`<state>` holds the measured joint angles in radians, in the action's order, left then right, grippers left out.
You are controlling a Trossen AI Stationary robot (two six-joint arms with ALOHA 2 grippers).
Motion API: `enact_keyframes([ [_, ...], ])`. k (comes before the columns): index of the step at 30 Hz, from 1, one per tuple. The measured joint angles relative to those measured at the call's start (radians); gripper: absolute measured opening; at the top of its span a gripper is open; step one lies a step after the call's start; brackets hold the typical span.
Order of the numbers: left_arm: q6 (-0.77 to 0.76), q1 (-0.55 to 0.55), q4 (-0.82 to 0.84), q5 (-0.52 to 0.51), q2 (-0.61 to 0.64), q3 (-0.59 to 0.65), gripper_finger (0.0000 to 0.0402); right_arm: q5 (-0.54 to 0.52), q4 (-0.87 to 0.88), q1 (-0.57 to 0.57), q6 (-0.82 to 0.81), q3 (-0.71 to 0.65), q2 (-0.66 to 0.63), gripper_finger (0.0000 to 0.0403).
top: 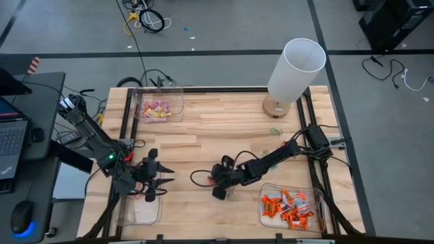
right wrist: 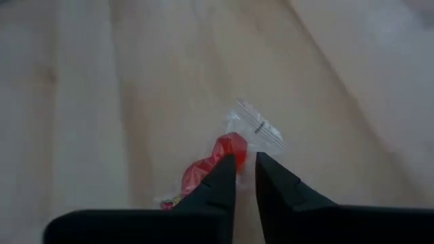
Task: Sort candy
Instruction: Put the orange gummy into the bottom left transparent bin
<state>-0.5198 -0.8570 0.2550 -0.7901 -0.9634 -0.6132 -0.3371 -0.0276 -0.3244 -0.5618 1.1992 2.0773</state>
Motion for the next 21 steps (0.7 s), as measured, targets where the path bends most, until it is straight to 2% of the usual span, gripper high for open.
enact_keyframes([
  [5, -0.003, 0.000, 0.000, -0.030, 0.000, 0.000, 0.0132, -0.074, -0.003, 0.003, 0.101, 0.000, 0.000, 0.0004],
  [13, -0.006, 0.000, 0.000, -0.058, 0.000, 0.000, 0.0132, -0.155, -0.044, 0.041, 0.241, 0.000, -0.009, 0.0000],
  [21, -0.006, 0.000, 0.000, -0.068, 0.000, 0.000, 0.0132, -0.198, -0.075, 0.046, 0.411, 0.000, -0.097, 0.0000],
])
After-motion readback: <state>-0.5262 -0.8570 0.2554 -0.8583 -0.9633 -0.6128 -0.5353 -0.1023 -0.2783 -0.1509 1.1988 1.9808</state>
